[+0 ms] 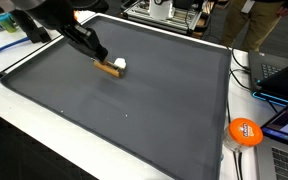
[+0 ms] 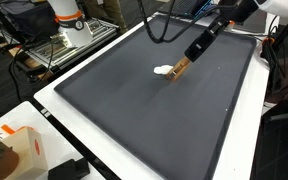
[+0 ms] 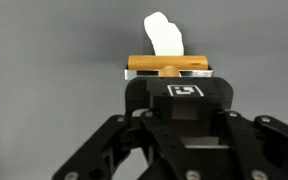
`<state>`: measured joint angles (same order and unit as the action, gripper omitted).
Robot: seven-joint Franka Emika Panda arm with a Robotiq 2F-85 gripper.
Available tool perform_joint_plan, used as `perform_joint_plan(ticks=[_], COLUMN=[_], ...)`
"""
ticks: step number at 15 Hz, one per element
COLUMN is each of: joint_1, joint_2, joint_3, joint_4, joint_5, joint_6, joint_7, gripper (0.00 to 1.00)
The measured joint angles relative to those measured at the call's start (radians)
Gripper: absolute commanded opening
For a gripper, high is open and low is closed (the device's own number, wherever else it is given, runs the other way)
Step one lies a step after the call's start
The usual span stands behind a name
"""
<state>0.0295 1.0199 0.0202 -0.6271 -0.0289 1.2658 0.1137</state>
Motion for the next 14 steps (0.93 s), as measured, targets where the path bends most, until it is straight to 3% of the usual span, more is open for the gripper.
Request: perform_joint_plan(ticks=[7,14], joint_1=[0.003,0.006], joint_2=[-0.013,-0.076], joint_3=[0.0,0.0], joint_4=[0.007,0.007], joint_5=[0.0,0.003], joint_6=[-0.004,-0.087], joint_7=[0.002,0.004], gripper=[0.22,0.22])
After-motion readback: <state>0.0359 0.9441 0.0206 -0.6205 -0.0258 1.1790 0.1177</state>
